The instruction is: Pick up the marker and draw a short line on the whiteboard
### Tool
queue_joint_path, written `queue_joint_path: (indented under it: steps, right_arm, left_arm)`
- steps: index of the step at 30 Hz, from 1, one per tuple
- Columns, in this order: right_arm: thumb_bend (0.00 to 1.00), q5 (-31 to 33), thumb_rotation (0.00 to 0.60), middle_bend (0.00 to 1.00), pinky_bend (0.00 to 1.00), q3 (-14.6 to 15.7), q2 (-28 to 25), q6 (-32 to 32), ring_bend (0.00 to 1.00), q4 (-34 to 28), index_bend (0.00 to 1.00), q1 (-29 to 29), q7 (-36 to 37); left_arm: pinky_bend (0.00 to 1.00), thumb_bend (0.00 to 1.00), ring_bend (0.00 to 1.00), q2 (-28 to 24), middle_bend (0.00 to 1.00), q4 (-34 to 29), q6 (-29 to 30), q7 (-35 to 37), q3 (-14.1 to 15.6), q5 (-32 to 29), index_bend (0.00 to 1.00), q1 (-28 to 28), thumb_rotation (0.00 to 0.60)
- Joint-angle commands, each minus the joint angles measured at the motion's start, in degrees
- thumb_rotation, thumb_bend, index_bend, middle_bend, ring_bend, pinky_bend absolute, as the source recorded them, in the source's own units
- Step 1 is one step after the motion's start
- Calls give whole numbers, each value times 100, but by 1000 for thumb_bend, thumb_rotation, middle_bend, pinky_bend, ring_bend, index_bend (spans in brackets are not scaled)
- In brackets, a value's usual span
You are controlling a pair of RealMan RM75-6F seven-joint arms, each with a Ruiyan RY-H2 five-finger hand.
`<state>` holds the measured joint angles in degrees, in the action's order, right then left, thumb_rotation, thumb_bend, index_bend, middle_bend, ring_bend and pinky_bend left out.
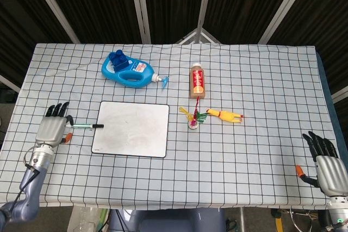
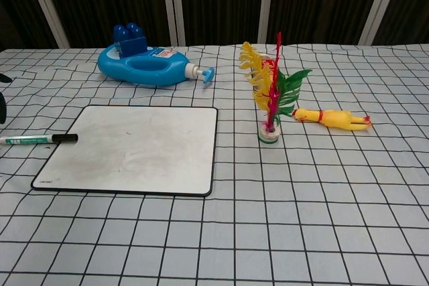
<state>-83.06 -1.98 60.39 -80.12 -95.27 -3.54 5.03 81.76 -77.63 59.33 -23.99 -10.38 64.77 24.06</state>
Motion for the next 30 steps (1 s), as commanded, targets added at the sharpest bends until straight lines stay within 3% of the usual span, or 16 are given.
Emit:
queue_joint_path:
  steps: [1, 17, 30]
  right_arm:
    - [354, 4, 600, 0, 0, 0, -8, -3, 0, -1, 0, 6, 14]
    - [354, 31, 600, 0, 0, -1, -24, 6, 0, 8, 0, 28, 110]
    - [355, 13, 600, 0, 0, 1, -6, -40, 0, 37, 0, 58, 143]
  left_arm:
    - [0, 424, 0, 167, 9, 206, -136, -67, -48, -137, 404, 139, 600]
    - [0, 456, 0, 708, 9, 946, -718, -151, -132, -520, 399, 691, 600]
    - [0, 466, 0, 832, 10, 1011, -777, -109, -4, -596, 445, 790, 600]
